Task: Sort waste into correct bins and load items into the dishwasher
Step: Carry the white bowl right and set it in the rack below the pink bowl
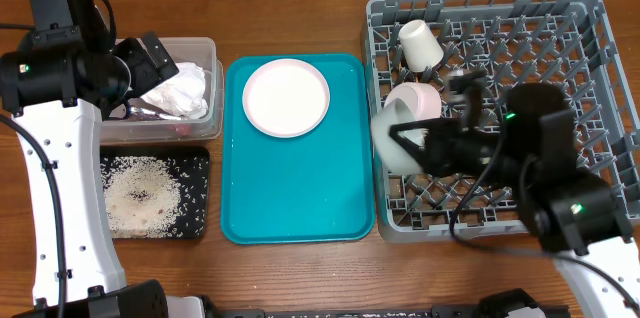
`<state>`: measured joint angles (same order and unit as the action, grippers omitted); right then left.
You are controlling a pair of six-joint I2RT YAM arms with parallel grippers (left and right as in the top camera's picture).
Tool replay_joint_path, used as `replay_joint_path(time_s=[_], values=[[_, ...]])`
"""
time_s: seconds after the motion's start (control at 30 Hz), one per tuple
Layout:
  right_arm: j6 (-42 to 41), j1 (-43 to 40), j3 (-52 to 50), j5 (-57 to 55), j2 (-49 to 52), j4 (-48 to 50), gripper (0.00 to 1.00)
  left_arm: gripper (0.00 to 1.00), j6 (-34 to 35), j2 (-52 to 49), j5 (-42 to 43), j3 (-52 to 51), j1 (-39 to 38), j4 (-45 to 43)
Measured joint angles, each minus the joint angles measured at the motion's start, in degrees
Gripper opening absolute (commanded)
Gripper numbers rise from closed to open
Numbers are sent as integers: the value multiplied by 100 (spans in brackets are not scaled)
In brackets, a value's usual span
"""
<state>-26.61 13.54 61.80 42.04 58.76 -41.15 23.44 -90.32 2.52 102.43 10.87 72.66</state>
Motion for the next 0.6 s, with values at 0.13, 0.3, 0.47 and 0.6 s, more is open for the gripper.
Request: replay_joint_path(time_s=[0.13,0.3,0.47,0.6], values=[[-44,-986,-640,1204,111,293,4,100,0,0,0,0,0,0],[-136,-1711,-1443,2485,361,1211,4,100,0,0,-2,0,0,0],[-188,-1906,-1836,3104,713,1530,4,100,0,0,0,0,0,0],[-186,-1908,-1947,3195,1067,1587,4,100,0,0,-2,0,0,0]])
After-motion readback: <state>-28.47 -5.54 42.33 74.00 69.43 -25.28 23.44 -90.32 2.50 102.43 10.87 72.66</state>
